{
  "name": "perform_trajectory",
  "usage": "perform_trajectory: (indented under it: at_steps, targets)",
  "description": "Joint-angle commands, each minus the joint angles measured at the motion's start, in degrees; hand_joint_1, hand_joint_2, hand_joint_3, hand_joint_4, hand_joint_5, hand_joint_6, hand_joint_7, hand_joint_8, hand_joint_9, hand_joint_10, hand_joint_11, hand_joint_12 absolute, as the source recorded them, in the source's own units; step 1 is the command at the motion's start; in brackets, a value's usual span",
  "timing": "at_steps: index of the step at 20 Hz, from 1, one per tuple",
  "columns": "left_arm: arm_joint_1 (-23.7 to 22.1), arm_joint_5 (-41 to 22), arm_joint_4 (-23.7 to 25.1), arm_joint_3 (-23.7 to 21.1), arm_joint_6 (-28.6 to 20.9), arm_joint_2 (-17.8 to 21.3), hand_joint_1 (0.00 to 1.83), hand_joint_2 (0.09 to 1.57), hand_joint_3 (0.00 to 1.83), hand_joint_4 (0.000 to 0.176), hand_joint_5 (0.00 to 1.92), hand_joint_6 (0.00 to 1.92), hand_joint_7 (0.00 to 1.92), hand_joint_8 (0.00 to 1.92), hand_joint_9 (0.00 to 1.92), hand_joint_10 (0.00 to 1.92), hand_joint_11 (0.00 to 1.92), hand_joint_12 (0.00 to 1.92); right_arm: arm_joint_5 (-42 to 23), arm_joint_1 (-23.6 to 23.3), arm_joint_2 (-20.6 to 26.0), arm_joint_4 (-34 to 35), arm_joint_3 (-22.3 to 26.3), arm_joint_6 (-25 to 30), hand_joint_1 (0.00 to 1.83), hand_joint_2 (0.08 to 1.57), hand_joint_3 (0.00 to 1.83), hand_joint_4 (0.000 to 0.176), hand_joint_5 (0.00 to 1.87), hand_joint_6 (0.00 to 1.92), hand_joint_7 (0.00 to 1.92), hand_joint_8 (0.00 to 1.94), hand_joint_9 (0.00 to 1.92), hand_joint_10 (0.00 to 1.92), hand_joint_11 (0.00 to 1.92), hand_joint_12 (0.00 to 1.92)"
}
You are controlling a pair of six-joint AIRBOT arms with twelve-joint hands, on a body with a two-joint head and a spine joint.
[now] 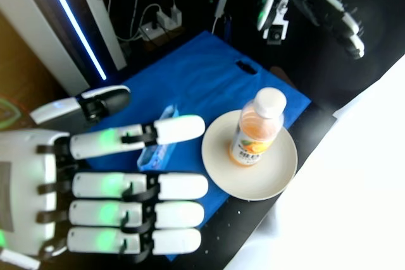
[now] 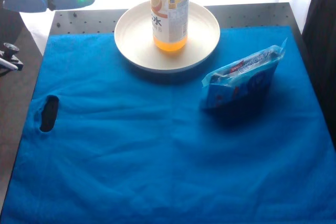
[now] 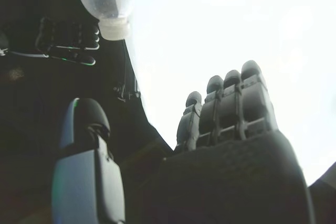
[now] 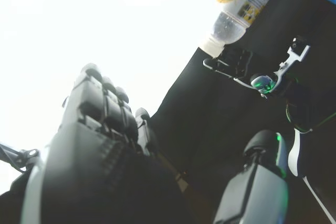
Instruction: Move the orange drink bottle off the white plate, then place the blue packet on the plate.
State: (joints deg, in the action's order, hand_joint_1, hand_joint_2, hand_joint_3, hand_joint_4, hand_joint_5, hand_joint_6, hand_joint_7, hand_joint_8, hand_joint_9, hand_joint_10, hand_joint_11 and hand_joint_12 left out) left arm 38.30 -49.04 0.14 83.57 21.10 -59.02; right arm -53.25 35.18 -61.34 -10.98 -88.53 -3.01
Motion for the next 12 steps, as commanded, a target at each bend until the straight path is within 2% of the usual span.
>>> perform_trajectory:
  at_steps: [1,3,5,7,8,9,10,11,12]
  targets:
    - [-0.79,-6.51,-1.49,0.35,-0.6,0.08,0.7,0.76,0.01,0.13,0.06,0.01,0.15,0.0,0.05,0.01,0.01,0.08,-6.03,-0.91,-0.19,2.53,-0.2,0.52,0.4,0.92,0.01,0.176,0.06,0.0,0.14,0.01,0.09,0.01,0.0,0.47]
    - [-0.79,-6.44,-1.35,0.33,-0.65,-0.02,0.69,0.75,0.01,0.132,0.07,0.01,0.14,0.0,0.05,0.01,0.01,0.09,-6.02,-0.91,-0.22,2.53,-0.27,0.68,0.4,0.91,0.0,0.176,0.06,0.0,0.14,0.0,0.11,0.01,0.0,0.5]
    - [-0.79,-6.4,-1.32,0.34,-0.71,-0.09,0.67,0.77,0.01,0.115,0.05,0.0,0.13,0.0,0.05,0.01,0.02,0.09,-6.02,-0.91,-0.23,2.53,-0.28,0.72,0.38,0.93,0.0,0.176,0.07,0.0,0.14,0.0,0.11,0.0,0.0,0.52]
    - [-0.8,-6.18,-1.2,0.36,-0.74,-0.15,0.67,0.78,0.01,0.116,0.04,0.0,0.14,0.0,0.05,0.01,0.01,0.09,-6.04,-0.91,-0.38,2.53,-0.28,0.73,0.38,0.93,0.0,0.176,0.07,0.0,0.14,0.0,0.11,0.0,0.0,0.52]
    - [-0.83,-5.94,-1.09,0.39,-0.74,-0.21,0.67,0.78,0.01,0.124,0.03,0.0,0.14,0.0,0.06,0.01,0.0,0.09,-6.04,-0.91,-0.46,2.49,-0.28,0.73,0.38,0.93,0.0,0.176,0.07,0.0,0.13,0.0,0.1,0.0,0.0,0.51]
    - [-1.17,-5.29,-0.63,0.61,-0.75,-0.48,0.68,0.77,0.0,0.12,0.03,0.0,0.15,0.0,0.06,0.01,0.0,0.09,-6.05,-0.91,-0.6,2.41,-0.28,0.73,0.38,0.94,0.0,0.176,0.07,0.0,0.13,0.0,0.1,0.0,0.0,0.5]
    - [-2.06,-4.14,0.19,1.14,-0.74,-1.07,0.69,0.76,0.0,0.13,0.03,0.0,0.14,0.0,0.07,0.01,0.01,0.09,-6.13,-0.91,-0.63,2.39,-0.28,0.73,0.38,0.95,0.01,0.176,0.09,0.01,0.15,0.01,0.11,0.0,0.0,0.49]
    - [-3.47,-2.26,1.29,2.16,-0.74,-2.16,0.65,0.75,0.0,0.12,0.03,0.0,0.14,0.0,0.06,0.01,0.02,0.09,-6.51,-0.91,-0.63,2.41,-0.26,0.75,0.38,0.95,0.0,0.176,0.09,0.0,0.16,0.01,0.11,0.0,0.0,0.46]
    - [-5.2,0.29,2.65,3.64,-0.75,-3.78,0.63,0.72,0.0,0.132,0.02,0.0,0.13,0.0,0.06,0.0,0.01,0.09,-7.01,-0.9,-0.63,2.39,-0.25,1.13,0.38,0.97,0.0,0.176,0.05,0.0,0.13,0.0,0.08,0.0,0.0,0.34]
